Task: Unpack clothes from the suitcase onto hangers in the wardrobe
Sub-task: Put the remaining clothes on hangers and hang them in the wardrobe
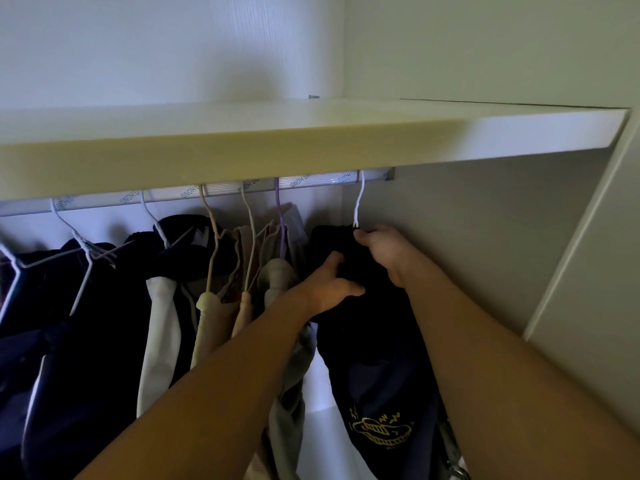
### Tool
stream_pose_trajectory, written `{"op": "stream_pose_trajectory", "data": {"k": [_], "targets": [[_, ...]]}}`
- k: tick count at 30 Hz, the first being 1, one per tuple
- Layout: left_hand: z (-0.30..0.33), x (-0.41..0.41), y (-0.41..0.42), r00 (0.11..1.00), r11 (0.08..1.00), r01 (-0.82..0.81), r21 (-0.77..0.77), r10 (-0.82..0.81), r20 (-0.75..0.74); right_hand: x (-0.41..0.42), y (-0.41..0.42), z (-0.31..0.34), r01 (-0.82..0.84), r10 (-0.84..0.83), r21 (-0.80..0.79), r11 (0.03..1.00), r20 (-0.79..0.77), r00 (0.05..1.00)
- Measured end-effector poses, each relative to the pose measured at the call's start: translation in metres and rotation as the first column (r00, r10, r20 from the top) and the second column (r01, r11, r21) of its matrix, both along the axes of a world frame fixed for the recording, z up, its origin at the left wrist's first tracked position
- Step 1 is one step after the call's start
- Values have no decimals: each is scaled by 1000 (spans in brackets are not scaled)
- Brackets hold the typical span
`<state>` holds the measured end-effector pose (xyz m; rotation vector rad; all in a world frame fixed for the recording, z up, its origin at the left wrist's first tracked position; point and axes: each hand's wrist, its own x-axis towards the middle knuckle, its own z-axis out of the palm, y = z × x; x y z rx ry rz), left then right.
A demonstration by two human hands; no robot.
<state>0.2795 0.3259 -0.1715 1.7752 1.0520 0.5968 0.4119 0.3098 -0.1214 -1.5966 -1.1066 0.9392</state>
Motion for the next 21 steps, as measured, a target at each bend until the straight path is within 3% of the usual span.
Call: {"op": "stream_pose_trajectory", "data": {"k": [4,6,11,15,18,21], "targets": [[-3,5,2,991,951,-111,289,127,-38,-1,-2,-1,-1,4,26,1000,-112,994],[-5,8,3,985,921,-161,354,174,-5,-2,-1,-5,8,-2,34,999,-177,984],[-1,16,14,936,907,-337,252,352,-13,-13,3,-12,65,-53,75,995,-150,987],[2,23,22,918,905,-379,192,394,-49,-14,5,-18,89,-76,139,986,-100,992],[3,26,29,915,908,-384,171,399,-65,-6,3,-23,58,-14,140,988,-296,955],[-2,23,42,936,935,-314,165,334,-110,1,0,-36,23,19,149,989,-276,961]]}}
